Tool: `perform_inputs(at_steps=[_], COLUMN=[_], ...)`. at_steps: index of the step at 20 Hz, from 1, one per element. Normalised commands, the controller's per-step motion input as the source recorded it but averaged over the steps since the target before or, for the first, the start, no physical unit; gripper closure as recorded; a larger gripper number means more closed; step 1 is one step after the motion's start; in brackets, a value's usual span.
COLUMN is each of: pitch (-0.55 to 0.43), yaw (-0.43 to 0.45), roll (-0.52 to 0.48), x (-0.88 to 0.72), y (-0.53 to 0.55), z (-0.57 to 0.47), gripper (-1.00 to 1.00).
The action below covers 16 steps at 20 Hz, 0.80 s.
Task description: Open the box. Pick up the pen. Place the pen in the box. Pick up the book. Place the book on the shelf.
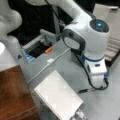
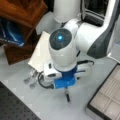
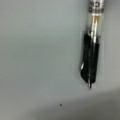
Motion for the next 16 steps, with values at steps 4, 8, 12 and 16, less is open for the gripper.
perform_inputs(at_steps=[4,8,12,16], pitch=[0.001,-0.056,-0.093,-0.084], yaw=[-0.004,0.018,0.032,0.033], roll=[-0.018,-0.003,-0.009,-0.029], x=[0.09,0.13,0.13,0.12], y=[0.04,0.02,0.02,-0.01], z=[-0.29,-0.24,-0.19,-0.13], gripper=[-1.00,-1.00,-1.00,-1.00])
